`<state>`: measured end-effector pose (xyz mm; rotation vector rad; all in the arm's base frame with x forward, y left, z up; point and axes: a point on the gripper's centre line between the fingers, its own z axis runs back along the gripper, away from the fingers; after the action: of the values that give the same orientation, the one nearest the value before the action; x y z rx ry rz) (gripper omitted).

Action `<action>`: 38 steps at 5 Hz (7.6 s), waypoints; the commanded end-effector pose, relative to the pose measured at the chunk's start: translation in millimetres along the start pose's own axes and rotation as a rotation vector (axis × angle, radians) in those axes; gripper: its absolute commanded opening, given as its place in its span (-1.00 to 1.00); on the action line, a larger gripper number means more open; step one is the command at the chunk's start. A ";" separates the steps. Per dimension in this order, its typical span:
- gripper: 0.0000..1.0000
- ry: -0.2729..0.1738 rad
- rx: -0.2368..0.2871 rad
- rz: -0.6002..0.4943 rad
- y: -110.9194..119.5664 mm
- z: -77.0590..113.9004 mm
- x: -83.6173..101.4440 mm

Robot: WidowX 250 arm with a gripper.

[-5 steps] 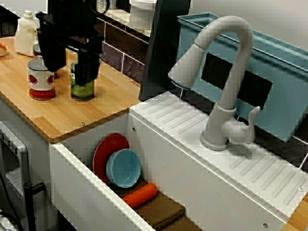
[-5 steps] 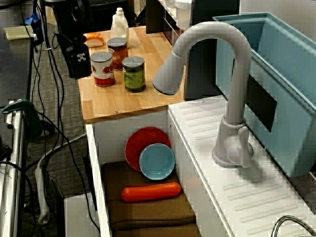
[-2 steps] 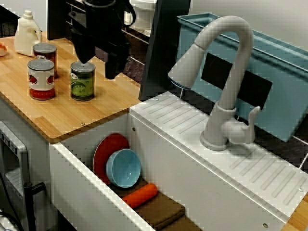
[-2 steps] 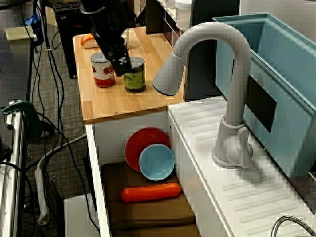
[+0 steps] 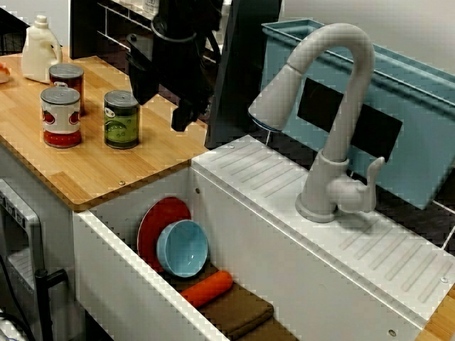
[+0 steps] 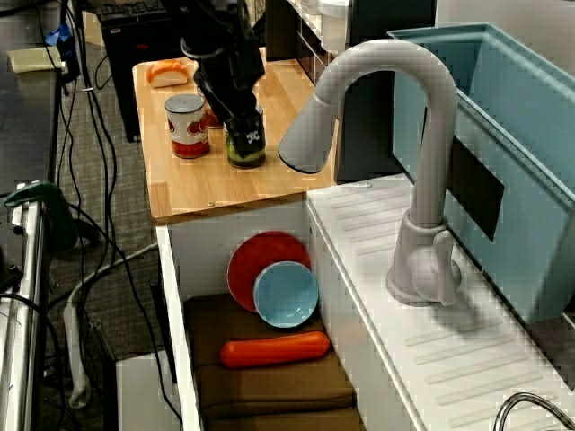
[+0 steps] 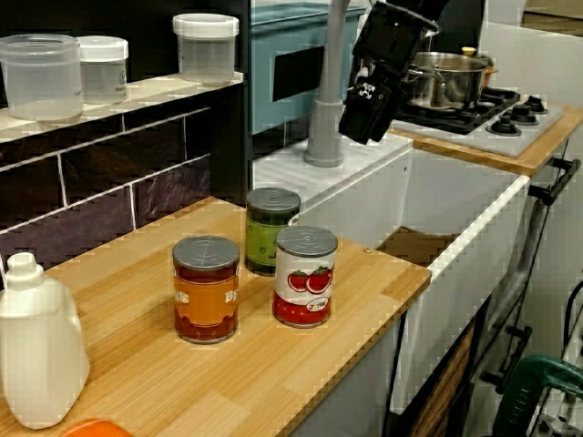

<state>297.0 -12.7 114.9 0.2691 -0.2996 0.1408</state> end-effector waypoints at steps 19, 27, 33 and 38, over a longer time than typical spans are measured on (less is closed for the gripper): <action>-1.00 0.133 0.092 0.164 100.0 -67.1 25.9; -1.00 0.230 0.038 0.243 150.0 -68.6 20.4; 1.00 0.264 -0.158 0.315 152.7 0.9 16.0; 1.00 0.236 -0.110 0.150 164.8 -3.4 -57.4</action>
<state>219.3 127.4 116.3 0.1084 -0.0574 0.2913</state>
